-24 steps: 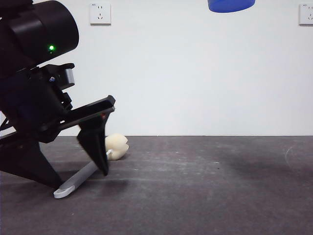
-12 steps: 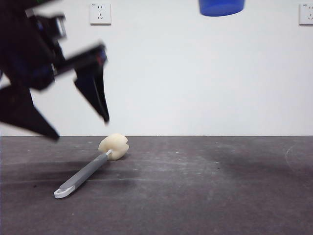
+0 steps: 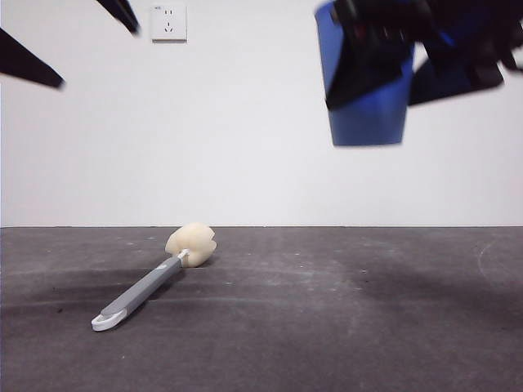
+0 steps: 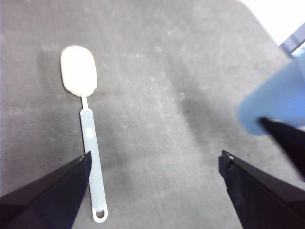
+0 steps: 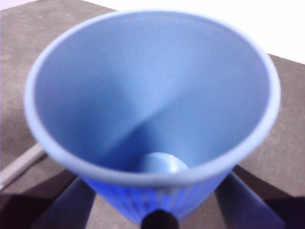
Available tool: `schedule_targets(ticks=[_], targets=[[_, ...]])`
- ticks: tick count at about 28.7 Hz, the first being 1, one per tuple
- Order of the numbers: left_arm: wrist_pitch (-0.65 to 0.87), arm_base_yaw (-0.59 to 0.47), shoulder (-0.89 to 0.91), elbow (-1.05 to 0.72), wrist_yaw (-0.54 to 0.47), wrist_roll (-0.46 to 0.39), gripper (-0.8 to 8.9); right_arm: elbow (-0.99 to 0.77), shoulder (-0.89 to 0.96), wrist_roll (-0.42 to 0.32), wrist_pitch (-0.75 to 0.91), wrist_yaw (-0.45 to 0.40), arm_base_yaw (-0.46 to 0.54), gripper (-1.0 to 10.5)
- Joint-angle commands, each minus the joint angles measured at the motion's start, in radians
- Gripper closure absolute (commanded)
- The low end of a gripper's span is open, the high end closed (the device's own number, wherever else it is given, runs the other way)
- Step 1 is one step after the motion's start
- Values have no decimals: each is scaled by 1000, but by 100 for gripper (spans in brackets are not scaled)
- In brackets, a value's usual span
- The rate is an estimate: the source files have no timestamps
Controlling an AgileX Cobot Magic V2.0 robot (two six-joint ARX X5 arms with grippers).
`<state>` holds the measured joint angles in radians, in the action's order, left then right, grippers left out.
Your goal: Pick up the cup brush,pick up the cup,insert the brush into the cup,clean the cup,put the cup brush back,put the cup back to the fixed position on the table
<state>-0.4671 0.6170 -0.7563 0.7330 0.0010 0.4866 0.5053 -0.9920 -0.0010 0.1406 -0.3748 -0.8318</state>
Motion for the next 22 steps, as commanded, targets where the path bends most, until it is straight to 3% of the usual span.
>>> schedule_targets(ticks=[1,7,18,22], targets=[[-26,-3,56,-2,4,-23,365,-55,-16,-19,61,43,23,964],[-53,0,113,-2,10,-23,365,-79,-172,-58,189,65,79,964],[-89,0,114,-2,29,-43,365,-79,-526,-48,521,121,222,964],[-79,0,114,-2,27,-44,365,-79,-585,-48,572,229,275,964]])
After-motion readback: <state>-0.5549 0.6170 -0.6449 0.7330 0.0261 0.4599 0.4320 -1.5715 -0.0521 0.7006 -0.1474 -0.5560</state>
